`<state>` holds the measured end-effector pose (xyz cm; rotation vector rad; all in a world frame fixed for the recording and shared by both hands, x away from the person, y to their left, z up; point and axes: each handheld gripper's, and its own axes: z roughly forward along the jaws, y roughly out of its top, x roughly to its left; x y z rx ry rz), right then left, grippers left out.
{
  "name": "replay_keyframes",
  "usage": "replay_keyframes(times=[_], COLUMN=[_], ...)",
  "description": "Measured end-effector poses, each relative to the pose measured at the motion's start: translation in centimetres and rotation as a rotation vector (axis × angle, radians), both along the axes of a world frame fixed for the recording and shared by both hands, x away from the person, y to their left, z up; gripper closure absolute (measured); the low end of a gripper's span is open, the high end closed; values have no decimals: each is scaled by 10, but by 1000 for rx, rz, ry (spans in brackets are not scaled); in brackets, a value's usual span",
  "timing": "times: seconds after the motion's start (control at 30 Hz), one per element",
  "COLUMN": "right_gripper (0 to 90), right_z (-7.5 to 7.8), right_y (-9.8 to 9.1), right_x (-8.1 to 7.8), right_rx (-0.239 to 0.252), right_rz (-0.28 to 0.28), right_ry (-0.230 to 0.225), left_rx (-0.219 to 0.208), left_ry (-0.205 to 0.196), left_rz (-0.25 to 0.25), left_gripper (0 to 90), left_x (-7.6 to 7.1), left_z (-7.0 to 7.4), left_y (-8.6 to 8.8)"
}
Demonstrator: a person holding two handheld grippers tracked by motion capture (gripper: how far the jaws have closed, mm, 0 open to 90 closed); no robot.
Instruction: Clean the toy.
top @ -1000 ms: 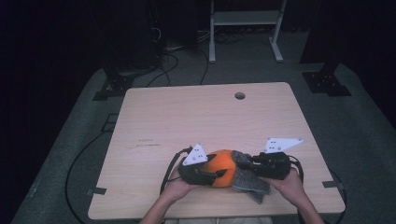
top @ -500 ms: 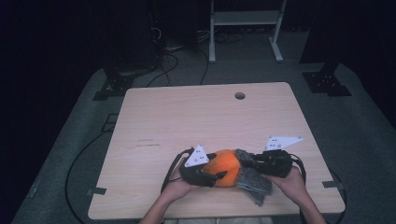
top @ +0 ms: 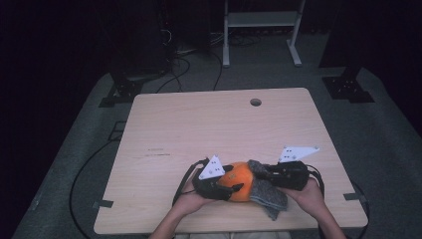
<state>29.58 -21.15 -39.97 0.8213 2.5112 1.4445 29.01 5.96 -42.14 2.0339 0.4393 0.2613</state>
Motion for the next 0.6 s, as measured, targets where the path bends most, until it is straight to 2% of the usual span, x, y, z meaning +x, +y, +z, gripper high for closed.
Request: replay_keyframes(times=[0.1,0.17,0.23,0.27,0.33,0.37,0.4,0.43,0.47,0.5,0.6], right_gripper=[757,755,755,756,755,755,755,755,755,755,754], right_z=[6,8,5,3,1,1,0,-1,-2,-4,-10], right_y=[4,14,19,17,12,9,6,5,3,0,-16], right_x=[-7,-10,-10,-7,-4,-2,-1,1,2,3,8], right_rx=[35,31,0,3,7,9,12,5,-4,-15,-36], right_rz=[32,66,68,64,36,27,20,17,15,10,-57], right_ry=[-14,-27,-35,-30,-22,-21,-15,-13,-9,-11,12], left_rx=[-4,-5,-42,-63,-52,-23,6,20,22,21,6], left_ry=[1,-2,-1,-4,25,39,34,10,1,9,23], left_rz=[12,10,4,13,8,0,-4,-11,-8,-6,0], left_gripper=[346,338,252,201,171,168,171,212,270,301,322], left_x=[0,0,2,4,8,10,9,8,7,8,9], left_z=[-3,-2,2,2,0,-4,-8,-10,-10,-9,-9], left_y=[-2,-1,4,8,12,11,8,6,5,5,9])
